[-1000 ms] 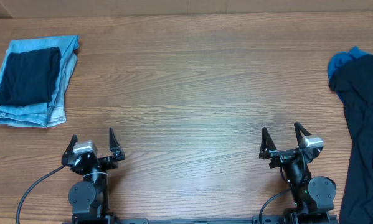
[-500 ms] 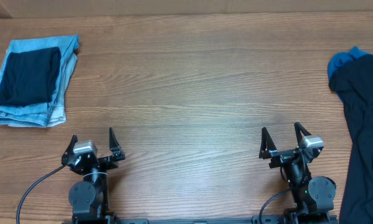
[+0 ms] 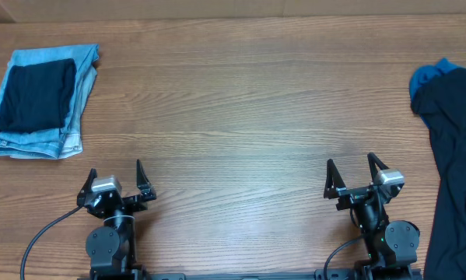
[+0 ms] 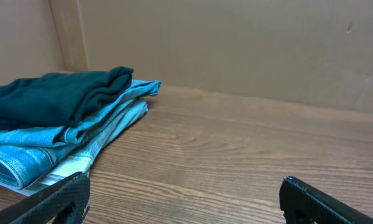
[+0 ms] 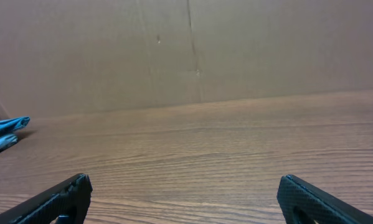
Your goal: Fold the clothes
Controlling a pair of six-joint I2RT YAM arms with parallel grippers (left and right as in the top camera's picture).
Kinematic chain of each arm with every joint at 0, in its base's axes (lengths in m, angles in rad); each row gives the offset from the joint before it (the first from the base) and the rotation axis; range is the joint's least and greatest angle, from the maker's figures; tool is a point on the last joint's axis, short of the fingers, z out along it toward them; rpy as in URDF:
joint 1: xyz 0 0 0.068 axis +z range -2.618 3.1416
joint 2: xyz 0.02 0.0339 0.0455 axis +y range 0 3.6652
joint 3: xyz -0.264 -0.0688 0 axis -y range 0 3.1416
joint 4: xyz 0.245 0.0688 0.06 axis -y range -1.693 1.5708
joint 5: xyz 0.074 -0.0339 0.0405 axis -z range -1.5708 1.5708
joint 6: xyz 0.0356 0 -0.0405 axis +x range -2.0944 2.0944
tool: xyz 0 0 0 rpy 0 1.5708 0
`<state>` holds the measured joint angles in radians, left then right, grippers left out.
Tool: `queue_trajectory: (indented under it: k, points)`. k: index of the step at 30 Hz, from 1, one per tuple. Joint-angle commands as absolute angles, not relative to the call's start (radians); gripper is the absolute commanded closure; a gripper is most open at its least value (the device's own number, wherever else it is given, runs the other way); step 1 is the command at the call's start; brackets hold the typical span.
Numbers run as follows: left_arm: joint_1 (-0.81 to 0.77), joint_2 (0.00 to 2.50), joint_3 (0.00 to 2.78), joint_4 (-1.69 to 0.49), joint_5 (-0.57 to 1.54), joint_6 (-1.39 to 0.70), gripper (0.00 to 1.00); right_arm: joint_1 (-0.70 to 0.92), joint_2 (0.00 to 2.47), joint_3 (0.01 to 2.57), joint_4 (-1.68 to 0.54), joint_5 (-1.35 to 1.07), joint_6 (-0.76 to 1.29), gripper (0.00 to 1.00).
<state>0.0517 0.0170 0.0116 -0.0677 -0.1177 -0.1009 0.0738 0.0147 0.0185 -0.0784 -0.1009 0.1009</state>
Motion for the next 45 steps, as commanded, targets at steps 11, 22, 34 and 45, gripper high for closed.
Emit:
queue_trajectory:
  k: [11,22,34,45]
  points:
    - [0.043,0.006,0.005,-0.064,-0.138,-0.089,0.0,0.079,0.005,0.008,-0.03,-0.124,0.106,0.0]
    - [0.043,0.006,0.005,-0.064,-0.138,-0.089,0.0,0.079,0.02,0.36,-0.17,-0.095,0.162,0.0]
    - [0.043,0.006,0.005,-0.064,-0.138,-0.089,0.0,0.078,0.295,0.96,-0.435,0.212,0.149,0.0]
    - [0.043,0.006,0.005,-0.064,-0.138,-0.089,0.0,0.078,0.741,1.349,-0.635,0.466,0.025,0.0]
